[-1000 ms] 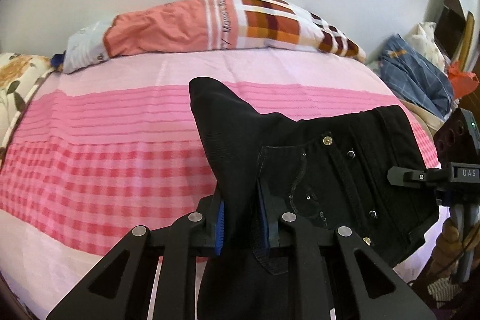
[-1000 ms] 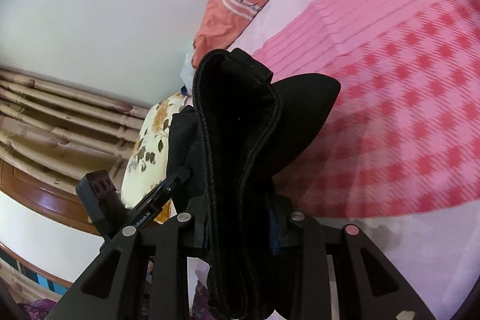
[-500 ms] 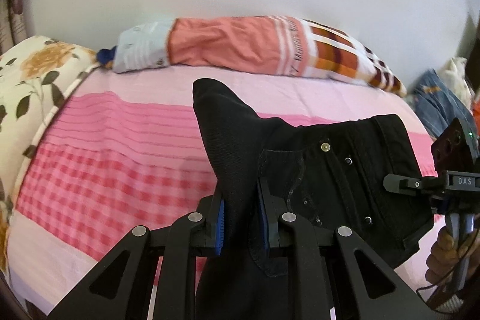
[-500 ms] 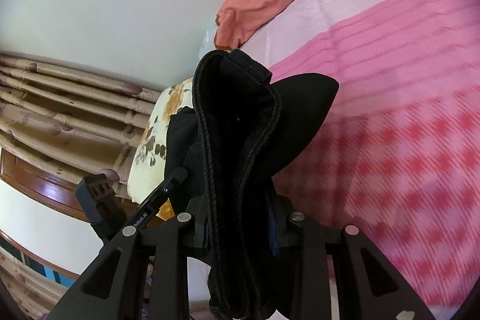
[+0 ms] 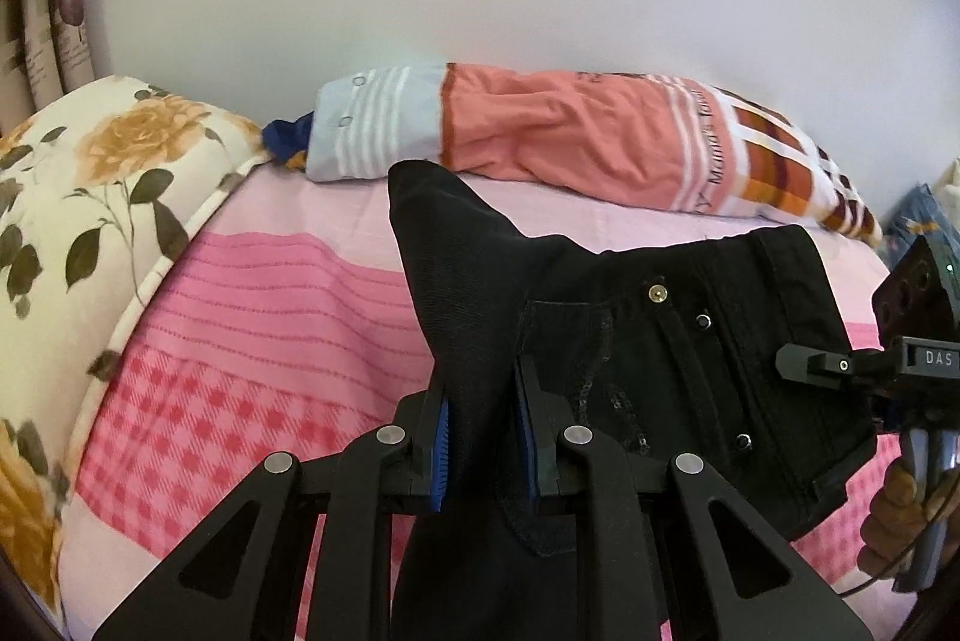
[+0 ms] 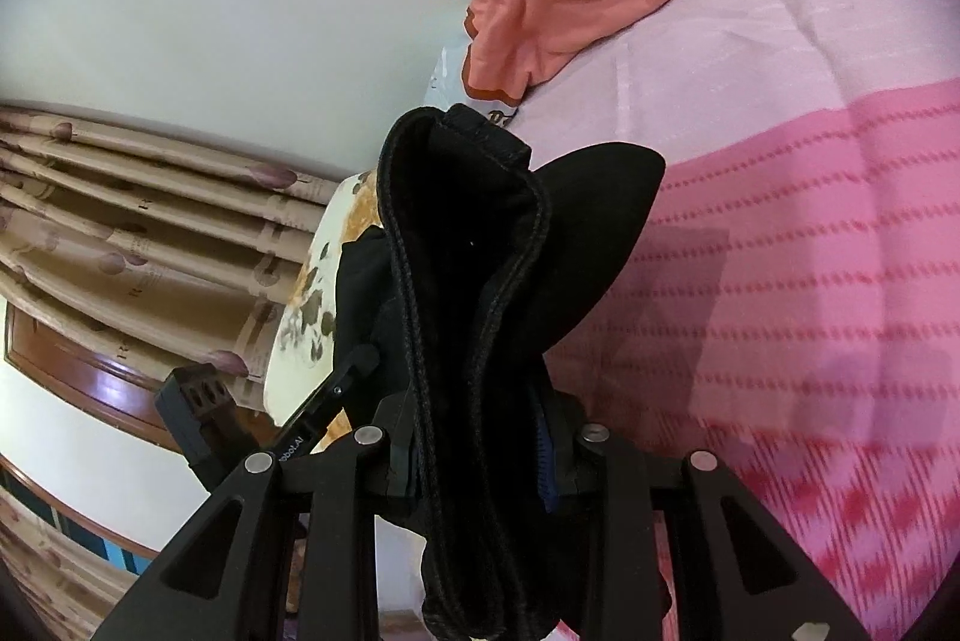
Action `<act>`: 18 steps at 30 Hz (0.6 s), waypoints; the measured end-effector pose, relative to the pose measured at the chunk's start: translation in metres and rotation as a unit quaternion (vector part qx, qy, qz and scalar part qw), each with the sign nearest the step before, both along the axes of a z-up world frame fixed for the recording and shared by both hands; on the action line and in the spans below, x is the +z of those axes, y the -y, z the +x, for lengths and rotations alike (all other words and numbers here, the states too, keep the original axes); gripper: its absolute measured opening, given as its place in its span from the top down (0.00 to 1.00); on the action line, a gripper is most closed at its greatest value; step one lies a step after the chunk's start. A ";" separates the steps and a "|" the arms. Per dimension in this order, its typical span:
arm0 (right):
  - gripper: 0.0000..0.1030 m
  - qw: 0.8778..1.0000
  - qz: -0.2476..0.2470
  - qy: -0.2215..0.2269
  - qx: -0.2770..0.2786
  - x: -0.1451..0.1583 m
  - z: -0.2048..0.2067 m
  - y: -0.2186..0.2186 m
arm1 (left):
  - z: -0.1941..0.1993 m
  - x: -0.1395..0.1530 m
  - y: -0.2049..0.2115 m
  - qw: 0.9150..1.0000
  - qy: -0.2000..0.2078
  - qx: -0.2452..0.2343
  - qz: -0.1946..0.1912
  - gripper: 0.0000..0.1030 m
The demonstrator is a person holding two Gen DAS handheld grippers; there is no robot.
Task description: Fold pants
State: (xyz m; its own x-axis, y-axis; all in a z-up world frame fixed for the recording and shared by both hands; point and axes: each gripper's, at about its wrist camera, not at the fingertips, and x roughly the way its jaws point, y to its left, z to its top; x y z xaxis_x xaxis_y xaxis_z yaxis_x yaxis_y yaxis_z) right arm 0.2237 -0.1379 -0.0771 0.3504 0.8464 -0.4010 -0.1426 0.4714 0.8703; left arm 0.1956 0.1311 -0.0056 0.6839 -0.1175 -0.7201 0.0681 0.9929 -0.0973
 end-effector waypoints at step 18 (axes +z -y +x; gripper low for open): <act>0.75 1.000 -0.018 -0.013 -0.008 -0.033 0.038 -0.023 | 0.054 -0.043 -0.036 1.000 -0.016 0.009 0.011 0.81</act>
State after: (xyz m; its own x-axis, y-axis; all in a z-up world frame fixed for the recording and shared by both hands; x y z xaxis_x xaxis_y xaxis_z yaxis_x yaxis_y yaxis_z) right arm 0.2621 -0.1147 -0.1096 0.3520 0.8260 -0.4403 -0.1126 0.5043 0.8561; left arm 0.2491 0.1671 -0.0486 0.6626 -0.0903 -0.7435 0.0481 0.9958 -0.0780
